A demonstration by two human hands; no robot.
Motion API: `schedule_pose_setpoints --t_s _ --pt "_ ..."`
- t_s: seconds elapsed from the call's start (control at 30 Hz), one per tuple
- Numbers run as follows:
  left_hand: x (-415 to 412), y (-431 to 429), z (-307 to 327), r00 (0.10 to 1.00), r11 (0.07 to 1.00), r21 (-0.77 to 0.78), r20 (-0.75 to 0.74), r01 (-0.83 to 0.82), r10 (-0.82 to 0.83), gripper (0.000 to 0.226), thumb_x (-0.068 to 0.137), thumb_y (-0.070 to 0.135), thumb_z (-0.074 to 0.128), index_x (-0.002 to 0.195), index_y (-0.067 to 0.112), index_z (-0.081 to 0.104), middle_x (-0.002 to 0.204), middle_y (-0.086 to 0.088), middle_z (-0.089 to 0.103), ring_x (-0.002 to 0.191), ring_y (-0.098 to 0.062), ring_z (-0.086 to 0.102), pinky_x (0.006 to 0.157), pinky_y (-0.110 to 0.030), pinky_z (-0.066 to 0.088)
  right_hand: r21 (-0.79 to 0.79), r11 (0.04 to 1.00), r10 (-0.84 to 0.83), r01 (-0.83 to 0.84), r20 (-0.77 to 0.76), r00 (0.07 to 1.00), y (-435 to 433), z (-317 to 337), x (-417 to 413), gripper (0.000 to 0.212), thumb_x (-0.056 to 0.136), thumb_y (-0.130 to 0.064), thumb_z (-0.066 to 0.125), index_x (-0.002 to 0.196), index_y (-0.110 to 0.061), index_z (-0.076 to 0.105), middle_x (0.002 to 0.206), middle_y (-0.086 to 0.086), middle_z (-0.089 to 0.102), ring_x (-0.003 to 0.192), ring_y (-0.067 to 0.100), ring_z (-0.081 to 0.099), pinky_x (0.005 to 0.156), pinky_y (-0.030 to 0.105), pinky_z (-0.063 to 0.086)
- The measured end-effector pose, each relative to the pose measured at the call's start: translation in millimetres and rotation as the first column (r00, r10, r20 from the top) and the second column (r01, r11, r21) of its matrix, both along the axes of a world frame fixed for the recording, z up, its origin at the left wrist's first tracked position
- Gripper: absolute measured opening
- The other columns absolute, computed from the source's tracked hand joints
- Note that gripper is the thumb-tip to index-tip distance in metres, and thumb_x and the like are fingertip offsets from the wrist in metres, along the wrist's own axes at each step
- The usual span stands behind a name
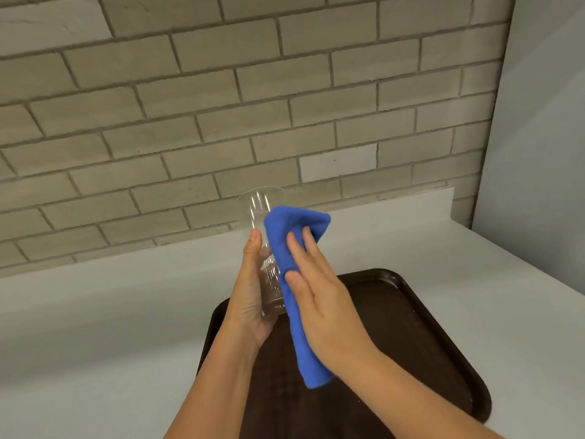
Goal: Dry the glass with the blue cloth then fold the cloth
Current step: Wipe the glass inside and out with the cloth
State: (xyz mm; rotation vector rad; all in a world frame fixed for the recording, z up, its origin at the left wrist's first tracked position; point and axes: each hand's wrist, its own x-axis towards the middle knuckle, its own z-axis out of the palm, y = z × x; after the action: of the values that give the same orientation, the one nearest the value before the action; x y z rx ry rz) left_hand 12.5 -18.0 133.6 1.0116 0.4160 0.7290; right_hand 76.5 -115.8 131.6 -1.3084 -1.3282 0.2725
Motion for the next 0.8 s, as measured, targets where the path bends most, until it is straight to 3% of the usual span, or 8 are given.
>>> schedule_pose_setpoints --t_s 0.1,0.17,0.2,0.23,0.3,0.47,0.63,0.8 --pt "3 -13 4 0.995 0.994 0.084 -0.066 -0.069 0.075 0.060 0.077 0.052 0.056 0.124 0.014 0.058 0.098 -0.001 0.076 0.090 -0.013 0.071 0.066 -0.020 0.055 -0.044 0.997 -0.058 0.070 0.227 0.972 2 6 1 0.048 0.096 -0.023 0.027 0.134 -0.039 0.003 0.140 -0.026 -0.013 0.137 -0.003 -0.008 0.113 0.017 0.004" --pt "4 -18 15 0.990 0.977 -0.208 0.140 0.055 -0.026 0.060 0.090 0.041 0.045 0.138 0.006 0.036 0.128 -0.007 0.061 0.118 -0.018 0.057 0.094 -0.019 0.044 -0.039 0.991 -0.106 0.125 0.323 0.941 14 23 10 0.047 0.096 -0.021 0.028 0.141 -0.028 0.013 0.146 -0.019 -0.012 0.137 0.003 -0.011 0.107 0.015 -0.002" --pt "6 -19 18 0.992 0.996 -0.079 0.124 0.035 -0.025 0.060 0.091 0.043 0.042 0.138 0.005 0.037 0.130 -0.012 0.058 0.123 -0.023 0.051 0.102 -0.023 0.037 -0.033 0.991 -0.111 0.128 0.325 0.939 22 32 16 0.046 0.096 -0.021 0.028 0.141 -0.025 0.017 0.152 -0.012 -0.008 0.139 0.007 -0.008 0.104 0.014 -0.001" --pt "14 -16 14 0.990 0.982 0.124 0.010 -0.143 0.142 0.060 0.087 0.047 0.047 0.134 0.010 0.045 0.122 -0.013 0.062 0.117 -0.023 0.056 0.101 -0.027 0.039 -0.041 0.992 -0.103 0.119 0.278 0.955 29 41 22 0.046 0.096 -0.021 0.029 0.140 -0.024 0.020 0.155 -0.007 -0.003 0.141 0.009 -0.004 0.102 0.013 0.002" --pt "20 -6 9 0.994 0.994 -0.097 0.105 0.044 -0.033 0.060 0.068 0.058 0.061 0.112 0.018 0.065 0.098 -0.007 0.073 0.092 -0.022 0.070 0.077 -0.036 0.057 -0.071 0.994 -0.079 0.084 0.079 0.994 40 55 34 0.045 0.096 -0.023 0.029 0.140 -0.024 0.021 0.155 -0.001 0.008 0.139 0.009 0.012 0.101 0.014 0.013" --pt "22 4 10 0.999 1.000 0.028 -0.046 -0.014 0.015 0.088 0.047 0.069 0.065 0.117 0.016 0.057 0.087 -0.006 0.073 0.073 -0.021 0.071 0.063 -0.035 0.054 -0.082 0.994 -0.093 0.073 -0.269 0.959 32 37 36 0.043 0.096 -0.033 0.025 0.139 -0.030 0.023 0.142 -0.001 0.040 0.118 0.008 0.044 0.097 0.019 0.036" --pt "22 6 6 1.000 0.999 0.031 -0.015 0.028 -0.027 0.071 0.059 0.067 0.060 0.112 0.019 0.066 0.093 -0.005 0.075 0.079 -0.018 0.072 0.059 -0.027 0.055 -0.066 0.994 -0.084 0.082 -0.029 0.996 11 11 13 0.047 0.096 -0.030 0.025 0.140 -0.033 0.008 0.153 -0.014 0.001 0.130 -0.011 0.002 0.091 -0.010 0.006" --pt "27 2 10 0.995 0.993 0.069 0.041 0.092 -0.095 0.043 0.072 0.062 0.048 0.097 0.031 0.063 0.078 0.016 0.075 0.074 0.000 0.070 0.058 -0.019 0.055 -0.056 0.990 -0.115 0.132 0.235 0.965 23 40 28 0.046 0.096 -0.024 0.027 0.141 -0.027 0.015 0.155 -0.008 -0.003 0.140 0.006 -0.002 0.106 0.016 0.008"
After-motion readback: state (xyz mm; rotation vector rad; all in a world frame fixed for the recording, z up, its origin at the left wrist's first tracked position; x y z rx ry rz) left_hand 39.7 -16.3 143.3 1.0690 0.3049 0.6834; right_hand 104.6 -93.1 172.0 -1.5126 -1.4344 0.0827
